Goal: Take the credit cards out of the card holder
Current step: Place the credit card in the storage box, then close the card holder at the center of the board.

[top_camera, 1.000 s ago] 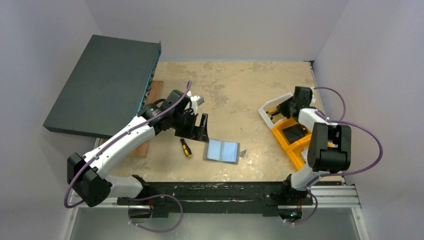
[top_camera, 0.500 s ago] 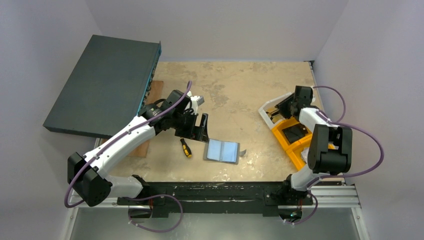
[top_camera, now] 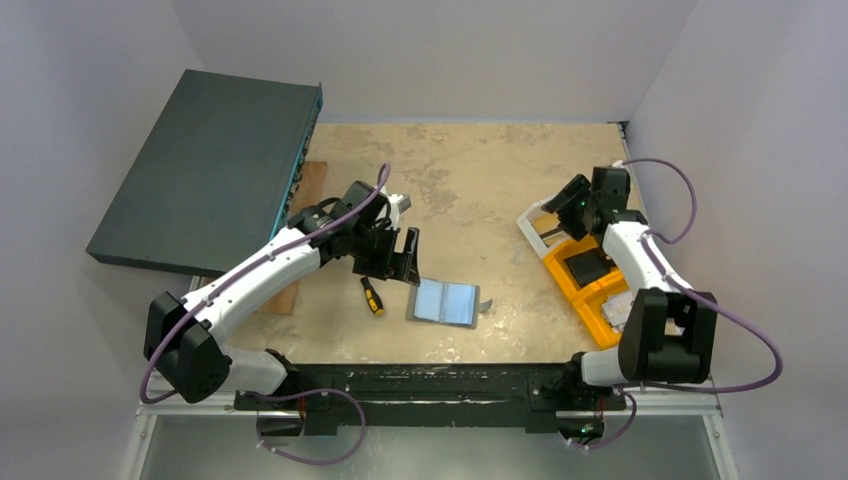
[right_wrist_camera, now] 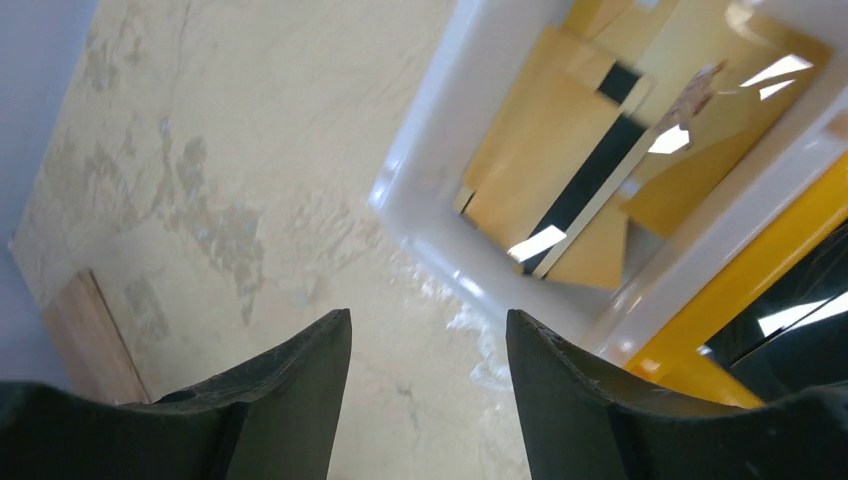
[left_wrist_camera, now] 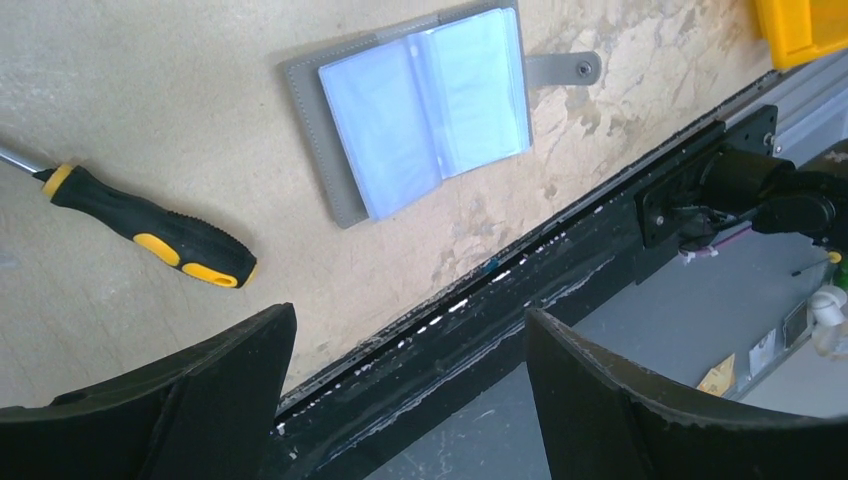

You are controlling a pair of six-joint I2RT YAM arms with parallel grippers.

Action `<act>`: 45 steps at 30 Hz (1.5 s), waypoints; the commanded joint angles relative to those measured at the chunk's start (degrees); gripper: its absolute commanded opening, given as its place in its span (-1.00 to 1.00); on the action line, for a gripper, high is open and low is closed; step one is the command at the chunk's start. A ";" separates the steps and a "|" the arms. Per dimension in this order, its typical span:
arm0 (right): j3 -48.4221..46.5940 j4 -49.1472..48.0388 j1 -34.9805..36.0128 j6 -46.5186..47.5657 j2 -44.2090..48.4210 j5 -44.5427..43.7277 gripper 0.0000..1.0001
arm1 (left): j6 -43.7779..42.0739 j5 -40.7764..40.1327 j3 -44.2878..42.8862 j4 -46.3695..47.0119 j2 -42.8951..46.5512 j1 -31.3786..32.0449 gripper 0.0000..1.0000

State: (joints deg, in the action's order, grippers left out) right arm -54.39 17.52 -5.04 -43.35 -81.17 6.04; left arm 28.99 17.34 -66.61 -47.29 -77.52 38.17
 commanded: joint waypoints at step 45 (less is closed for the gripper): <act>11.18 6.65 41.14 -0.53 0.60 -10.81 0.11 | 11.54 5.31 12.57 20.65 -18.11 -2.76 0.00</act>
State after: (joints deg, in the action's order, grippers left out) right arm -44.49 23.46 35.73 -45.43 -80.71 -3.36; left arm 39.94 21.08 -54.41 -29.30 -95.24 34.96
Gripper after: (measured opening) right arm 0.551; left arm 0.497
